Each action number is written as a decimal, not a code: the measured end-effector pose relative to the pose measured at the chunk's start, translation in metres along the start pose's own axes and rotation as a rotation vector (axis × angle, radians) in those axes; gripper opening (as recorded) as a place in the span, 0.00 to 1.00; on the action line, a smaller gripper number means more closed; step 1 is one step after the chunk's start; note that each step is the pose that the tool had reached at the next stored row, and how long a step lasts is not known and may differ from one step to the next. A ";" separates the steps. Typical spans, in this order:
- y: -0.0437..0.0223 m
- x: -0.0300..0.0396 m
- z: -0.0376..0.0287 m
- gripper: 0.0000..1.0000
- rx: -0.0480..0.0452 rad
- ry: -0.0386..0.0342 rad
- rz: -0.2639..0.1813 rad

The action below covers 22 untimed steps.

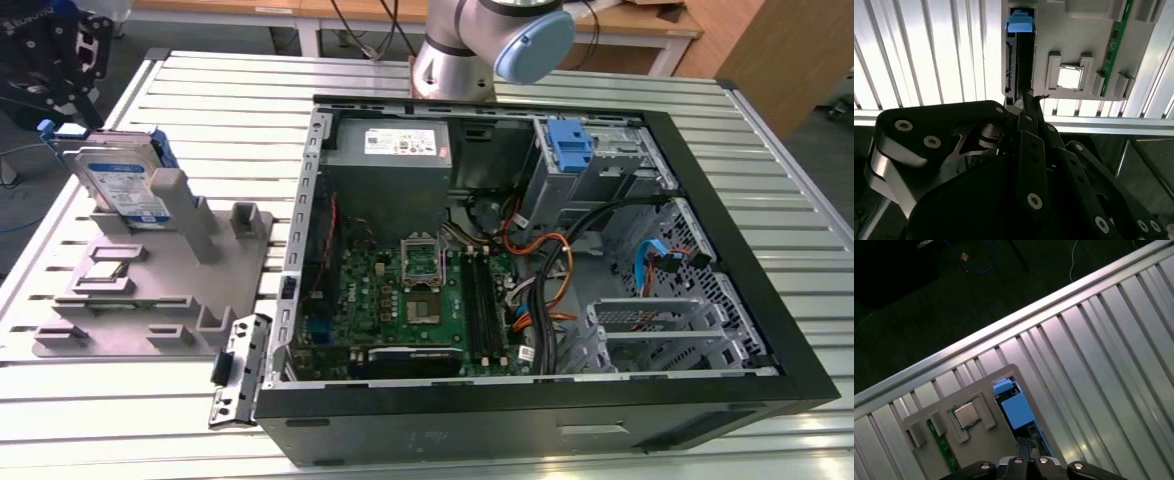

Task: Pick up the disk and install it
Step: 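Pick up the disk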

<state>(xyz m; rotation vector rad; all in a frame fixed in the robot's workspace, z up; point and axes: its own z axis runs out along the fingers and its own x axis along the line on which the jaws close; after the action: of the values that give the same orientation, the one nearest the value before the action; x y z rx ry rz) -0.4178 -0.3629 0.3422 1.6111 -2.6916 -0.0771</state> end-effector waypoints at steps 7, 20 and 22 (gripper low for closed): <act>0.0000 0.0000 0.0010 0.10 -0.0028 0.0056 -0.127; -0.0001 0.0000 0.0034 0.10 -0.0085 0.0043 -0.265; -0.0001 0.0000 0.0035 0.10 -0.0090 0.0034 -0.271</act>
<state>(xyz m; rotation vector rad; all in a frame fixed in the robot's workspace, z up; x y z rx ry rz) -0.4178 -0.3629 0.3387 1.9594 -2.4484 -0.0865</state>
